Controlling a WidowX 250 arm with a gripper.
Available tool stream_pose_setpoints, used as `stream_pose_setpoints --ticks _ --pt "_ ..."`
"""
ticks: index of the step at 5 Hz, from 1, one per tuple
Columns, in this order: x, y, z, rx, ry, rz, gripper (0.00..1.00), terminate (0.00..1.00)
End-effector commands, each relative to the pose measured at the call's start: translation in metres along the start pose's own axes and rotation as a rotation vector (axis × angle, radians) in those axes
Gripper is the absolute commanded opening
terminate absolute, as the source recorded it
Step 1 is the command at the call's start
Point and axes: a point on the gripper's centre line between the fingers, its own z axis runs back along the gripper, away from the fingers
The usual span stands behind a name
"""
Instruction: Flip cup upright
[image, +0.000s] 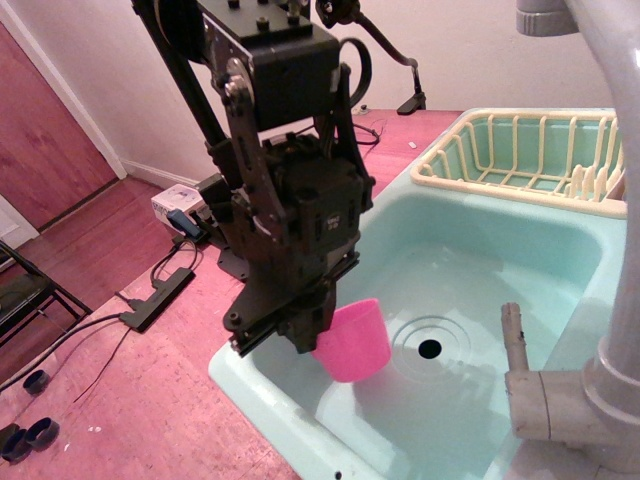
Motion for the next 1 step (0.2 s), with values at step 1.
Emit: stream_pose_setpoints --ticks 1 --pt "-0.0080 -0.0130 0.0161 -0.021 0.053 -0.027 1.00 1.00"
